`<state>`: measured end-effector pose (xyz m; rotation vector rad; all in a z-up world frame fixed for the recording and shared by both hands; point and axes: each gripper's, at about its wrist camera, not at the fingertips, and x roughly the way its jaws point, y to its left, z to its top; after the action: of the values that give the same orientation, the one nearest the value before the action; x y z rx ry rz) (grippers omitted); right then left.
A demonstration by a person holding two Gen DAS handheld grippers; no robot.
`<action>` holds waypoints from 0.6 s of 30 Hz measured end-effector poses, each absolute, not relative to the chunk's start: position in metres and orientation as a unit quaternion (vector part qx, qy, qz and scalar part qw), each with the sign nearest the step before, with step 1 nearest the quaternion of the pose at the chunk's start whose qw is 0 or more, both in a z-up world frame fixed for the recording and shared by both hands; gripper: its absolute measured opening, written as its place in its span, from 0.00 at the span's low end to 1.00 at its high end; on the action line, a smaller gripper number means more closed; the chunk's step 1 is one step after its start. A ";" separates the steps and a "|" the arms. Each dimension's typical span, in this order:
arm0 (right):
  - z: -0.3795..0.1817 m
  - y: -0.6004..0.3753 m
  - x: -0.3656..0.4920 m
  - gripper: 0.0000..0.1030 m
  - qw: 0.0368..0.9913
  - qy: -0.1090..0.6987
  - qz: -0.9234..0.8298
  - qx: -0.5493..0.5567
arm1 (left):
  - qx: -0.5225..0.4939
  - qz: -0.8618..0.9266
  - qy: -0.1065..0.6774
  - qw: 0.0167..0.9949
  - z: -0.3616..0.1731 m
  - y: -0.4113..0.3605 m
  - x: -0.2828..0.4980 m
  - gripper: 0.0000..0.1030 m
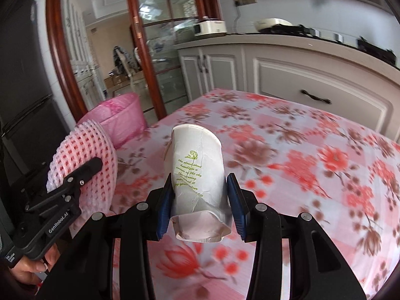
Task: Collect trash
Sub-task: 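Carry the foam net and paper wrapper with both grippers over the pink bin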
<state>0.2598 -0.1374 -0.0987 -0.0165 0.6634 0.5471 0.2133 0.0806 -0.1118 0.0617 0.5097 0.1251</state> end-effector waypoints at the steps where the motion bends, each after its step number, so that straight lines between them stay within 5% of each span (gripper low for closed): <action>1: -0.097 -0.130 0.260 0.40 0.908 0.320 0.271 -0.013 | 0.027 0.064 0.252 0.965 -0.111 0.085 0.212 0.33; 18: -0.054 0.019 0.310 0.40 0.879 0.285 0.379 -0.047 | -0.011 0.151 0.230 0.961 -0.078 0.217 0.220 0.34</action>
<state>0.3103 0.0190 -0.0542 -0.0990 0.5949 0.7896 0.2195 0.2174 -0.0775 -0.0227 0.4659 0.3063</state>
